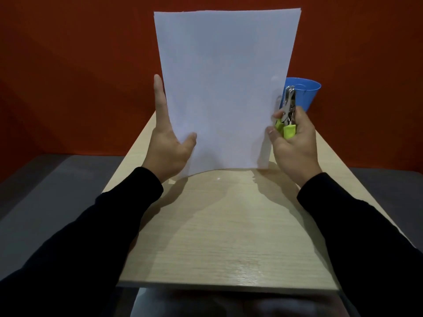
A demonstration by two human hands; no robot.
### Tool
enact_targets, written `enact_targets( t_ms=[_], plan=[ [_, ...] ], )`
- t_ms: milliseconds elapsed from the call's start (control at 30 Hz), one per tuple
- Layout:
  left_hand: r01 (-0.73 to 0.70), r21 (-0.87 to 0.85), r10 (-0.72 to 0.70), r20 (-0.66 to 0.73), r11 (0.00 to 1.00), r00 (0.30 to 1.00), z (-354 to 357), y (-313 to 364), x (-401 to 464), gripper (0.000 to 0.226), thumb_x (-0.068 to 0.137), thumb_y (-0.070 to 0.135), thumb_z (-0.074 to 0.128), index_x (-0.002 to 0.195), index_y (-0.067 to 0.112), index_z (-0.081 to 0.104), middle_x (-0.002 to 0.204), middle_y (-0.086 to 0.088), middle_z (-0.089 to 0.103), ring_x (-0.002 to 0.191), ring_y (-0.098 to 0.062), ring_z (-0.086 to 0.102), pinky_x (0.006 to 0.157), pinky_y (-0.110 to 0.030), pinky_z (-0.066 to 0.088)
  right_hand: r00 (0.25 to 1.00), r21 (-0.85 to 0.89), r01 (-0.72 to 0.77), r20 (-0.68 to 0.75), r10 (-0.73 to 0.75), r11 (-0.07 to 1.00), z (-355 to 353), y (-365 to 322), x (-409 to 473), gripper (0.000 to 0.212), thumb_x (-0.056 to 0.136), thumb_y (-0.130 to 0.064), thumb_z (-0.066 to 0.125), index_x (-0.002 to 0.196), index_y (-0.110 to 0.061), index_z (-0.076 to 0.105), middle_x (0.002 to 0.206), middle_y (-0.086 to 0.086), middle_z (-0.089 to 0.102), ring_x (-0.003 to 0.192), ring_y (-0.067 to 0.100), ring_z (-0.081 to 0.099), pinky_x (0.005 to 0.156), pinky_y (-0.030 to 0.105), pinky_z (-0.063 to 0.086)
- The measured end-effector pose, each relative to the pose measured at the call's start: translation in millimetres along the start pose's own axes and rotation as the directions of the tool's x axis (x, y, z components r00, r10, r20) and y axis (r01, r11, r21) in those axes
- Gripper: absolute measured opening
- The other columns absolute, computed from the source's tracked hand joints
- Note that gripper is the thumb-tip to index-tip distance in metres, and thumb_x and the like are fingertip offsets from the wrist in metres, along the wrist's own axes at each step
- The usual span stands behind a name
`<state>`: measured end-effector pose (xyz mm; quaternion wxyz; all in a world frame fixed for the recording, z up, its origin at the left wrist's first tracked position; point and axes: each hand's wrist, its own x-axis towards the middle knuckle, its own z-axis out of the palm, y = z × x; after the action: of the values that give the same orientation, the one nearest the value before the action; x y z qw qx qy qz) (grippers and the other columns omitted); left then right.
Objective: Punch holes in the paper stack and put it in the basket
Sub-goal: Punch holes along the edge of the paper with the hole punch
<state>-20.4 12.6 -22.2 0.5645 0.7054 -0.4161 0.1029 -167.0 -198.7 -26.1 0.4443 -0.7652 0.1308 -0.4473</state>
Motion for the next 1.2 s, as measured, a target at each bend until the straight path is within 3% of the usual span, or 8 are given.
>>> enact_targets(
  t_ms=[133,233,300,400,733,900,1067,1200],
  plan=[
    [-0.114,0.091,0.116,-0.012,0.989,0.993,0.6,1.9,-2.8,0.096,0.089,-0.004,0.066,0.163,0.017,0.009,0.167,0.015,0.017,0.153,0.004,0.019,0.122,-0.016,0.018,0.999,0.095,-0.037,-0.027,0.04,0.995,-3.0,0.0,5.3,0.028,0.092,0.003,0.065,0.104,-0.02,0.055,0.101,-0.011,0.059,0.083,0.003,0.056,0.081,0.019,0.049],
    [-0.114,0.03,0.109,0.127,0.993,0.986,0.0,-1.0,-5.8,0.054,0.091,-0.002,0.068,0.137,0.024,0.058,0.141,0.011,0.06,0.137,0.002,0.05,0.118,-0.023,0.036,0.997,0.141,-0.062,-0.041,0.068,0.988,-7.6,2.1,8.8,0.031,0.089,0.001,0.066,0.099,-0.026,0.057,0.098,-0.01,0.058,0.081,0.007,0.054,0.079,0.027,0.049],
    [-0.031,0.018,0.027,0.196,0.999,0.98,-1.4,-1.5,-7.0,0.034,0.091,0.003,0.072,0.118,0.024,0.072,0.12,0.013,0.071,0.12,0.006,0.062,0.108,-0.019,0.046,0.995,0.144,-0.089,-0.02,0.093,0.986,-9.9,2.2,9.4,0.031,0.088,0.0,0.066,0.098,-0.029,0.058,0.099,-0.009,0.06,0.084,0.009,0.056,0.083,0.033,0.052],
    [0.071,-0.013,-0.065,0.25,0.997,0.966,-5.9,-1.4,-5.3,0.031,0.089,0.008,0.077,0.115,0.025,0.074,0.119,0.013,0.073,0.118,0.006,0.063,0.103,-0.011,0.045,0.989,0.193,-0.145,0.023,0.144,0.97,-13.1,0.3,11.2,0.032,0.089,0.001,0.066,0.1,-0.028,0.06,0.103,-0.005,0.063,0.092,0.014,0.061,0.095,0.046,0.057],
    [0.162,0.016,-0.158,0.337,0.987,0.928,-7.9,-2.6,-3.9,0.037,0.087,0.014,0.081,0.121,0.027,0.075,0.125,0.018,0.069,0.124,0.007,0.059,0.105,-0.007,0.039,0.959,0.271,-0.278,0.123,0.254,0.922,-17.6,-0.7,15.1,0.03,0.095,0.009,0.062,0.105,-0.019,0.06,0.106,0.002,0.064,0.096,0.012,0.064,0.086,0.026,0.057],
    [0.193,0.029,-0.192,0.327,0.981,0.925,-9.3,-3.3,-3.5,0.036,0.087,0.015,0.08,0.121,0.027,0.075,0.128,0.013,0.07,0.125,0.006,0.059,0.111,-0.017,0.04,0.948,0.225,-0.31,0.141,0.284,0.924,-16.8,3.3,15.9,0.029,0.094,0.006,0.064,0.105,-0.02,0.062,0.122,0.017,0.069,0.102,0.016,0.07,0.093,0.033,0.06],
    [0.155,-0.01,-0.151,0.164,0.988,0.975,-13.3,-1.9,-0.4,0.039,0.088,0.009,0.079,0.125,0.018,0.072,0.123,0.012,0.069,0.115,0.016,0.06,0.101,-0.005,0.041,0.992,-0.1,-0.115,0.04,0.119,0.988,-16.9,9.7,11.2,0.015,0.093,-0.012,0.069,0.102,-0.021,0.063,0.094,-0.003,0.069,0.084,0.013,0.067,0.079,0.036,0.059],
    [0.109,0.028,-0.109,0.011,0.994,0.994,-18.2,-6.8,4.2,0.039,0.09,0.011,0.078,0.128,0.015,0.071,0.126,0.01,0.068,0.122,0.008,0.06,0.108,-0.015,0.044,0.963,-0.077,-0.12,0.233,0.134,0.99,-15.9,0.7,2.9,0.009,0.098,-0.019,0.067,0.105,-0.014,0.065,0.086,0.006,0.07,0.073,0.03,0.07,0.065,0.042,0.058]
  ],
)
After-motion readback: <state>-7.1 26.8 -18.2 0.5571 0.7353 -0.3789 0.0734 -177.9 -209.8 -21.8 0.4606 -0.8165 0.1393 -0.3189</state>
